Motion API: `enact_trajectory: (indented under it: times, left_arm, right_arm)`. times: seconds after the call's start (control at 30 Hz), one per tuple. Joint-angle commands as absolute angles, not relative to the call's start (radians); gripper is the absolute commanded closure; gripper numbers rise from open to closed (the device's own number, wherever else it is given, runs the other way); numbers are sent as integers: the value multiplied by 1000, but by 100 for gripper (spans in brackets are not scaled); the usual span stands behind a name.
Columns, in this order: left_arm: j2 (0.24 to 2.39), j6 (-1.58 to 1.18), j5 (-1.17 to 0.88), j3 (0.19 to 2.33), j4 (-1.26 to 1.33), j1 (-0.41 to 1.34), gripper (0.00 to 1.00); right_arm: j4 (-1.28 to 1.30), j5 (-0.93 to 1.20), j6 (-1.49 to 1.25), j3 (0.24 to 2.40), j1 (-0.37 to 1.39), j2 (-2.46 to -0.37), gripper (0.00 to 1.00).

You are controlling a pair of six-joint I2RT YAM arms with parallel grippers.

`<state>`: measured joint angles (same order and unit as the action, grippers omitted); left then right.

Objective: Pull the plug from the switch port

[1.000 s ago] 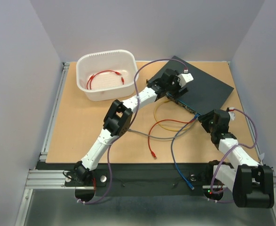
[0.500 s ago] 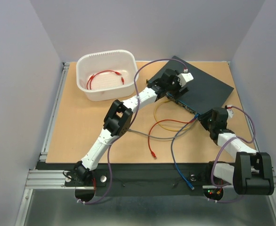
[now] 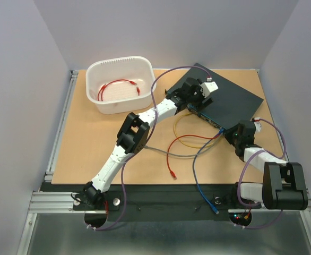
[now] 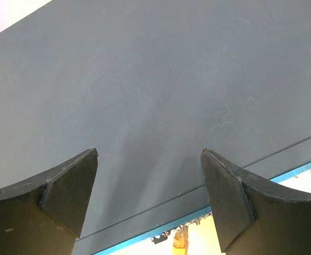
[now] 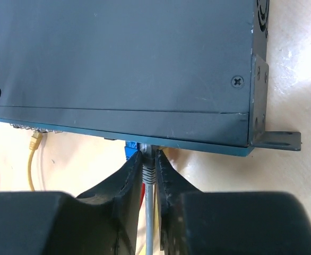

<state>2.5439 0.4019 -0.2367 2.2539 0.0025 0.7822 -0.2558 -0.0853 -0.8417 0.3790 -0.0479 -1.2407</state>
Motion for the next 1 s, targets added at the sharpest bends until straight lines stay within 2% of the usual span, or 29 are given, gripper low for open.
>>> enact_trajectory:
  times: [0.0, 0.07, 0.2, 0.3, 0.33, 0.4, 0.43, 0.67, 0.8, 0.87, 0.9, 0.93, 0.97]
  left_arm:
    - [2537, 394, -255, 2281, 40, 787, 10]
    - [2539, 394, -255, 2284, 40, 788, 10]
    - [2536, 390, -256, 2290, 40, 790, 10]
    - [2534, 388, -261, 2290, 40, 792, 10]
    - [2534, 388, -261, 2290, 40, 792, 10]
    - [2533, 387, -264, 2289, 40, 793, 10]
    - [2533, 388, -264, 2289, 40, 793, 10]
    - [2528, 409, -307, 2275, 41, 795, 10]
    - [2517, 497, -371, 2290, -50, 807, 10]
    - [2504, 589, -383, 2296, -109, 821, 6]
    - [2499, 629, -382, 2296, -124, 825, 6]
    - [2490, 682, -377, 2289, -133, 830, 5]
    - [2485, 707, -362, 2283, -140, 836, 4]
  right_arm:
    - [-324, -114, -830, 396, -55, -1256, 80]
    - [-327, -106, -833, 394, -55, -1273, 70]
    - [-365, -98, -850, 384, -57, -1305, 67]
    - [-393, -104, -853, 376, -58, -1302, 73]
    - [-394, -107, -854, 374, -58, -1299, 84]
    - [-397, -112, -856, 374, -61, -1298, 96]
    - [-399, -112, -856, 374, -63, -1299, 98]
    - [-407, -52, -848, 356, -67, -1321, 100]
    - [-407, -35, -856, 324, -69, -1292, 100]
    - [-408, -8, -874, 311, -86, -1287, 96]
    - [-411, -5, -887, 305, -95, -1287, 91]
    - [-425, 42, -897, 298, -121, -1285, 80]
    - [-439, 60, -919, 273, -135, -1282, 77]
